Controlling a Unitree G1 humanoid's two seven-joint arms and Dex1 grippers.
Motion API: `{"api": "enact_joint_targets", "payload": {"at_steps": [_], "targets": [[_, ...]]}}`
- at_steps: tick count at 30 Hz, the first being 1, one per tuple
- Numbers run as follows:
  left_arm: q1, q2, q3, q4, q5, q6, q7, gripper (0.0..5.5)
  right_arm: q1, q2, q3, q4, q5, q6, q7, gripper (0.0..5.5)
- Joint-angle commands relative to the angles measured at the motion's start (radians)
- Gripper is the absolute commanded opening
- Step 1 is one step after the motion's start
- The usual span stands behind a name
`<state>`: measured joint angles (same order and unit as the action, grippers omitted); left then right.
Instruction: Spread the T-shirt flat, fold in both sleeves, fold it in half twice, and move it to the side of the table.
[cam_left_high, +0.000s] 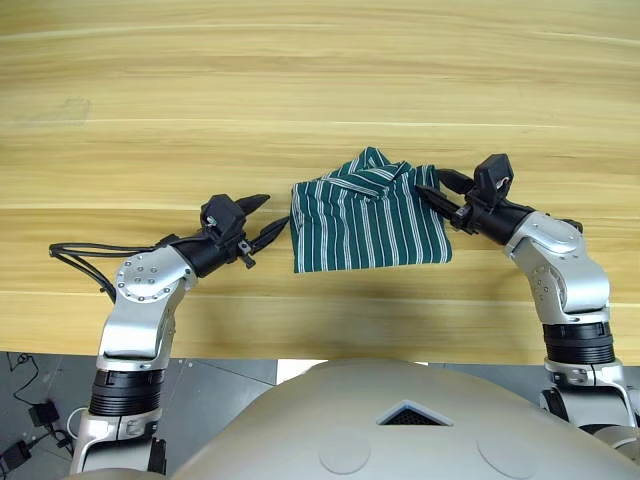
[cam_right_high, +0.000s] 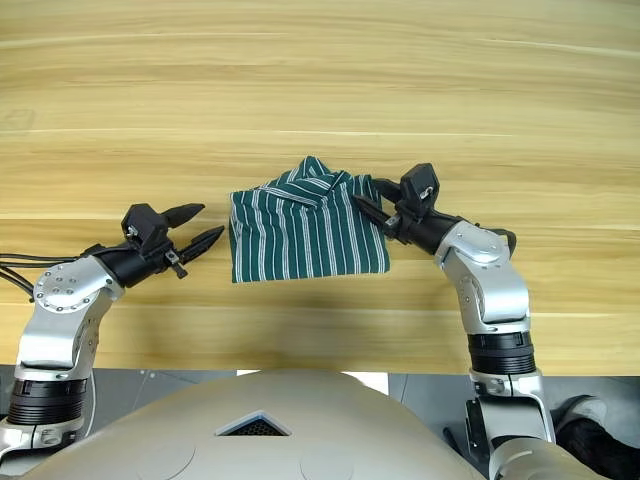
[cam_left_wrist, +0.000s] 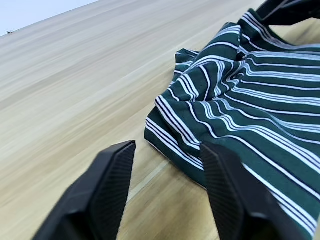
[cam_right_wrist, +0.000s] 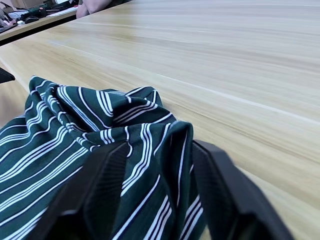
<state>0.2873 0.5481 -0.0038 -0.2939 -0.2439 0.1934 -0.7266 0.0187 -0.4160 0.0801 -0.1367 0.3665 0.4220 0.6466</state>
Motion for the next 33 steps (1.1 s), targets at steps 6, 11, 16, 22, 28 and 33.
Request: {"api": "enact_joint_targets", "payload": {"at_steps": [6, 11, 16, 22, 28, 33], "targets": [[-0.052, -0.118, 0.056, 0.017, 0.046, -0.101, 0.183, 3.63, -0.116, 0.065, -0.040, 0.099, -0.232, -0.287, -0.236, 3.08], [-0.091, -0.242, 0.106, -0.036, 0.072, -0.180, 0.372, 3.63, -0.171, 0.105, -0.016, 0.178, -0.321, -0.412, -0.311, 3.08], [-0.131, -0.337, 0.169, -0.070, 0.110, -0.236, 0.550, 3.63, -0.206, 0.129, 0.138, 0.207, -0.394, -0.513, -0.208, 3.08], [-0.171, -0.386, 0.148, -0.020, 0.116, -0.256, 0.596, 3.63, -0.285, 0.175, 0.232, 0.288, -0.425, -0.542, -0.138, 3.08], [-0.166, -0.431, 0.133, -0.043, 0.090, -0.285, 0.609, 3.63, -0.352, 0.185, 0.267, 0.449, -0.482, -0.586, -0.130, 3.08], [-0.188, -0.439, 0.122, -0.042, 0.085, -0.270, 0.605, 3.63, -0.390, 0.195, 0.328, 0.648, -0.554, -0.606, -0.102, 3.08]]}}
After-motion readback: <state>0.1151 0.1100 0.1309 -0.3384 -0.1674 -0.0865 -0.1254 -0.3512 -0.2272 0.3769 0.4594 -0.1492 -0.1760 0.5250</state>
